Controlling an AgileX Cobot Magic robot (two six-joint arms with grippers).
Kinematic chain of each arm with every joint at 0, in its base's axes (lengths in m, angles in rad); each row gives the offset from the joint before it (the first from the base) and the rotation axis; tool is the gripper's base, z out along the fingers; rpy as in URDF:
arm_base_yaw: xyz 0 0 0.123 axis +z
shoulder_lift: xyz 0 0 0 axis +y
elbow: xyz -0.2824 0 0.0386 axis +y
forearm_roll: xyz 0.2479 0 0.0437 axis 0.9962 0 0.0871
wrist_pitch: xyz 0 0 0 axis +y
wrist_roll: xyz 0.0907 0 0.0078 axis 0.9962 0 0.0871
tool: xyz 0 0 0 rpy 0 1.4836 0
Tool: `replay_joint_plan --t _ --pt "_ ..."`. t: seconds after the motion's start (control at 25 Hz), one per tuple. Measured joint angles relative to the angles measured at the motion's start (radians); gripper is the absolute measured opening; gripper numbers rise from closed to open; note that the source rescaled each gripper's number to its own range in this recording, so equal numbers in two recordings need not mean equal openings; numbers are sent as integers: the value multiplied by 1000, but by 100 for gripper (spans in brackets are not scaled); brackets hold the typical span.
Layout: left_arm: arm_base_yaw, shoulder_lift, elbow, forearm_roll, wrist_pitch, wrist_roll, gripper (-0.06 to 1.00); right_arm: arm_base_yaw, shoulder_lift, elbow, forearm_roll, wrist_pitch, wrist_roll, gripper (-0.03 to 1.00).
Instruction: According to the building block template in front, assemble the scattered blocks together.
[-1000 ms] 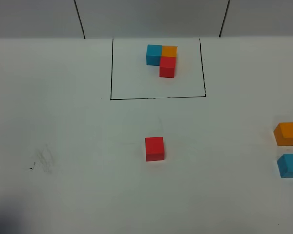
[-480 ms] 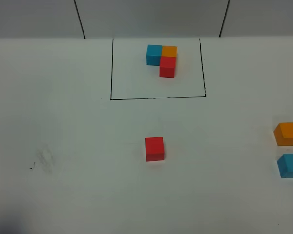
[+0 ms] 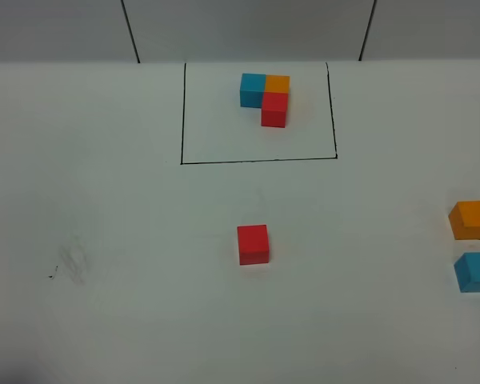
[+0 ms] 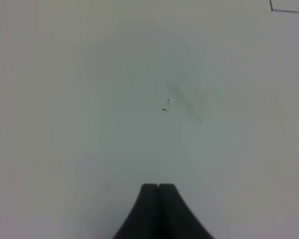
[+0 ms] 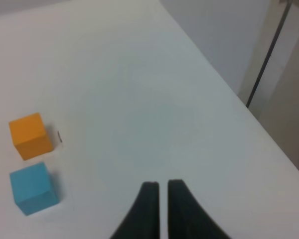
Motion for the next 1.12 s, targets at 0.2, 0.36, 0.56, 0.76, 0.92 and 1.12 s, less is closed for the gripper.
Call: replay_joint_plan --t 0.2,0.36,0.56,0.76,0.92,1.12 --pt "0 -67 2 -4 0 0 0 0 0 0 0 0 0 0" --pt "-7 -76 2 -7 1 9 0 0 0 0 0 0 0 0" --pt "-12 -76 2 -9 1 11 0 0 0 0 0 0 0 0" --pt "-12 -76 2 -9 1 12 0 0 0 0 0 0 0 0" --pt "-12 -76 2 -9 1 12 0 0 0 0 0 0 0 0" --pt "-12 -77 2 -9 1 12 0 0 0 0 0 0 0 0"
